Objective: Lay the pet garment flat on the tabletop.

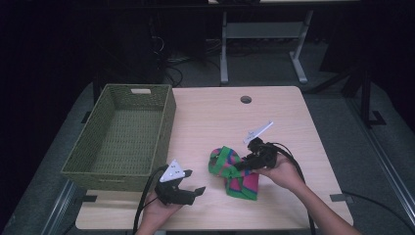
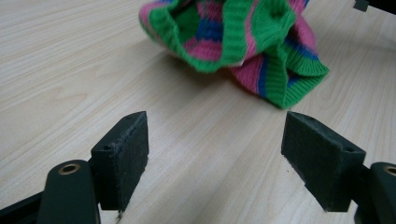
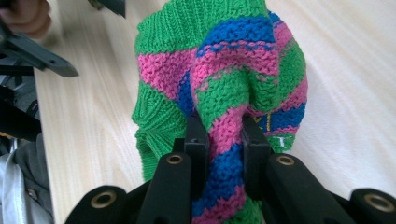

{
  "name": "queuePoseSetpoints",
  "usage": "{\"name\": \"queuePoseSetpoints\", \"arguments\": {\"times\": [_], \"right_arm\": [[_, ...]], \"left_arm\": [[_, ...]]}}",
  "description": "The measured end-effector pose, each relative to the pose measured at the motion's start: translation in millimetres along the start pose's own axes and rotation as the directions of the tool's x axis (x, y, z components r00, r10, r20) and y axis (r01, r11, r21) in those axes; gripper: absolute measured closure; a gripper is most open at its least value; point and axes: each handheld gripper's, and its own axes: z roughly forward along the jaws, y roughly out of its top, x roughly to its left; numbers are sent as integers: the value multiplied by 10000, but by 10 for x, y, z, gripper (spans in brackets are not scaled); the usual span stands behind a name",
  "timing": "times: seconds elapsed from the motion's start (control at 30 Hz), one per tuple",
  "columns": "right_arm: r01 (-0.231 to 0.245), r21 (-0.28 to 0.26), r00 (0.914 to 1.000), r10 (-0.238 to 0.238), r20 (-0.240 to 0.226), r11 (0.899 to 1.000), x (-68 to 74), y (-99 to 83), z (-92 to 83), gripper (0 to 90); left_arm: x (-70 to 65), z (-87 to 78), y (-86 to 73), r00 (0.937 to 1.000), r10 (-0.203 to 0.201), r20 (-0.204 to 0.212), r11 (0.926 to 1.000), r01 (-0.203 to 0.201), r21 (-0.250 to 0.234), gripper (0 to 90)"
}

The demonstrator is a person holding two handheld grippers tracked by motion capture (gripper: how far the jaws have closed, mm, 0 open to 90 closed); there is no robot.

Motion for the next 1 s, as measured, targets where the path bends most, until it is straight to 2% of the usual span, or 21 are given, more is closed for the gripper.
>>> {"name": "queuePoseSetpoints", "arguments": {"times": [0.2,0.4,0.5,0.57,0.73,0.9,1.0], "right_arm": [[-200,481,9996,189,225,9986,-43,-47,213,758],[-536,558,9985,528,148,9970,-35,-135,314,733],[-305,658,9991,284,325,9974,35,-165,348,720],[-61,684,9989,30,457,9976,69,-168,344,699],[-22,495,9989,-1,469,9988,42,-173,305,595],[106,219,9994,-114,341,9997,45,-168,215,516],[272,115,9980,-278,560,9996,76,-123,113,483]], "left_arm": [[9,-14,-2,10000,-16,-20,10000,16,-66,229],[7,-8,-2,10000,-12,-12,10000,12,-27,230],[0,0,0,10000,30,-12,10000,-30,10,229],[-4,3,2,10000,24,-8,10000,-24,-1,230],[-2,-7,0,10000,14,-25,10000,-14,-25,230],[12,-8,-3,10000,6,-38,10000,-6,7,229],[0,-4,0,10000,37,-35,10000,-37,-4,230]]}}
